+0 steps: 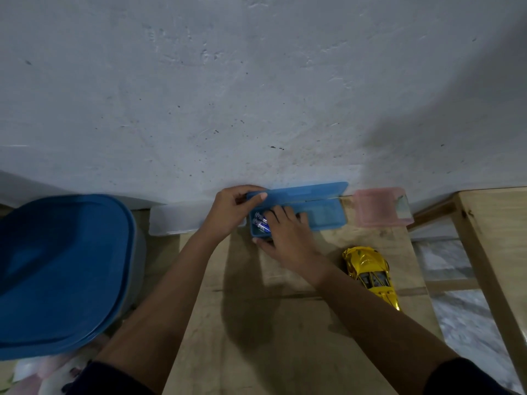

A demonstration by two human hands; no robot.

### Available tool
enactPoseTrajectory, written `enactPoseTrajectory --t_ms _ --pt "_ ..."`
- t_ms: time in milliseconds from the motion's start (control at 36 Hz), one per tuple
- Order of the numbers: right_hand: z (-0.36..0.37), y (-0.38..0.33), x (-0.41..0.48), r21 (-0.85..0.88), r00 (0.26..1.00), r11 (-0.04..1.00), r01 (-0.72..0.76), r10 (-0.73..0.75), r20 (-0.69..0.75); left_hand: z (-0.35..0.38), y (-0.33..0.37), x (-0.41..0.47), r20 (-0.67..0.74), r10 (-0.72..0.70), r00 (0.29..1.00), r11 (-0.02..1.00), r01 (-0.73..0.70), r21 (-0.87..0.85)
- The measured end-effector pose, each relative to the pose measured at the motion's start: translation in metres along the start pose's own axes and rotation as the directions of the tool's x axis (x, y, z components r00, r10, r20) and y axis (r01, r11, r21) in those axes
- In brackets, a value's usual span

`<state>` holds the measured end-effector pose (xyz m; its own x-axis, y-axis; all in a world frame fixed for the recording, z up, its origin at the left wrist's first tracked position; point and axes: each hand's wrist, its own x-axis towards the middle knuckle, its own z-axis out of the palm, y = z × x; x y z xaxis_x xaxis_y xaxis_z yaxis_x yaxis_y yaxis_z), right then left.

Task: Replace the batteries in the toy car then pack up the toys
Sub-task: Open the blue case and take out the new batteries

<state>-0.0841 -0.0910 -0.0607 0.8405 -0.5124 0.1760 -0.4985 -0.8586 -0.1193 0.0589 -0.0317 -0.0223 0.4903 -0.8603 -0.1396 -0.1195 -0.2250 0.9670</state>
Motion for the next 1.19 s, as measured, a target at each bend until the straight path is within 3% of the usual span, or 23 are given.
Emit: enactPoseTrajectory --t_ms 417,611,944,1194 --pt "-0.01 -0.012 0.016 -0.008 0.982 0.997 -0.077 0.078 0.17 -0.002 0.001 0.003 0.05 0.004 0.999 1.0 -0.003 -0.026" --pt "-0.002 -0.013 0.009 0.039 0.976 0.994 -0.106 0.097 0.194 -0.003 0.006 0.004 0.092 0.027 0.995 0.998 -0.032 0.055" --pt "-0.001 0.008 0.011 0.132 0.98 0.986 0.105 -0.125 0.154 -0.004 0.008 0.005 0.118 0.028 0.993 0.999 -0.032 0.029" --pt "-0.015 0.013 0.011 0.332 0.961 0.935 0.125 -0.198 0.195 -0.006 0.006 0.007 0.101 0.007 0.995 0.999 -0.011 0.033"
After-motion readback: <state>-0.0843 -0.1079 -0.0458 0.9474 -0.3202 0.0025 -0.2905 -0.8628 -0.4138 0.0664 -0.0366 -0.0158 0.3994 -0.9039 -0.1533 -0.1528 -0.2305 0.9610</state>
